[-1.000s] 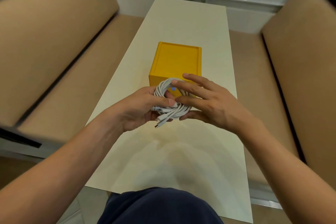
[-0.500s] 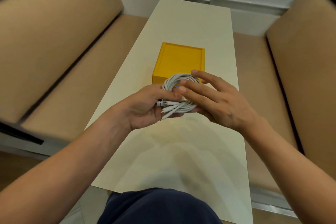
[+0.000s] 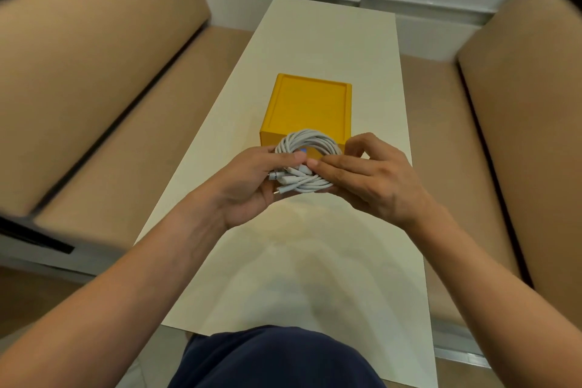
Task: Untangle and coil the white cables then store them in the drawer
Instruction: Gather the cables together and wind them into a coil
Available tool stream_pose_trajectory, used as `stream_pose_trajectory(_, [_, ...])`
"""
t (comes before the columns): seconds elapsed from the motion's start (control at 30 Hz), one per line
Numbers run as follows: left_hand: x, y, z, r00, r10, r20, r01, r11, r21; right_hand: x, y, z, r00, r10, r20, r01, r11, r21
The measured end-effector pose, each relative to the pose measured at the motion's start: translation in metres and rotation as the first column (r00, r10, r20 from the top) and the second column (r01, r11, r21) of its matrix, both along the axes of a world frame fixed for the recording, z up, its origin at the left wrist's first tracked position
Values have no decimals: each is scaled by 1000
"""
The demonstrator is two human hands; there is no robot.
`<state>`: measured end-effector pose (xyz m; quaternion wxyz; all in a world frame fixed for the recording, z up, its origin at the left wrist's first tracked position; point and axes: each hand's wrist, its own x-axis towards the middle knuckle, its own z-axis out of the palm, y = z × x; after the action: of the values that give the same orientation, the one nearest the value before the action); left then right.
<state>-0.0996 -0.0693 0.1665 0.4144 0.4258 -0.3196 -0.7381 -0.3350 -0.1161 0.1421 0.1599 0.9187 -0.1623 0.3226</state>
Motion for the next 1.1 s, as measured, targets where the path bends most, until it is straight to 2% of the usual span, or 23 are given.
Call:
stream_pose_trajectory(0.13, [0, 8, -13, 994, 62, 88, -59, 998, -36, 6, 7, -29, 998, -56, 6, 55, 994, 96])
stream_pose_trajectory(0.17, [2, 11, -18, 996, 60, 62, -57, 997, -52, 8, 11, -37, 996, -88, 17, 85, 990, 116])
stream_pose_trajectory(0.3, [6, 25, -46, 974, 10, -225, -52, 982, -183, 27, 28, -57, 966, -210, 148, 168, 953, 251])
stream_pose_trajectory(0.4, [-3, 31, -58, 971, 89, -221, -144, 958, -247, 45, 42, -61, 924, -325, 202, 265, 924, 275])
stream_pose_trajectory(0.5, [-11, 30, -63, 945, 211, -250, -259, 949, -178, 56, 55, -64, 879, -426, 213, 360, 887, 289])
stream_pose_trajectory(0.6, [-21, 29, -64, 947, 234, -221, -269, 952, -147, 68, 71, -67, 827, -513, 229, 433, 842, 322])
stream_pose_trajectory(0.7, [-28, 26, -60, 951, 216, -222, -242, 965, -100, 79, 80, -64, 787, -601, 142, 433, 701, 567])
stream_pose_trajectory(0.77, [-19, 19, -59, 948, 216, -234, -233, 972, -44, 75, 81, -59, 857, -506, 95, 330, 682, 653])
stream_pose_trajectory(0.83, [-1, 14, -58, 945, 216, -245, -219, 976, 13, 61, 80, -44, 926, -342, 161, 135, 698, 703])
stream_pose_trajectory(0.9, [17, 9, -55, 945, 165, -282, -159, 986, 43, 45, 72, -21, 920, -277, 277, 6, 717, 697])
stream_pose_trajectory(0.97, [27, 9, -49, 962, 58, -268, -53, 998, 28, 35, 55, 7, 925, -248, 288, -20, 724, 689])
stream_pose_trajectory(1.1, [24, 12, -31, 961, -188, -204, 180, 982, -56, 43, 17, 49, 999, 16, -43, 22, 672, 740])
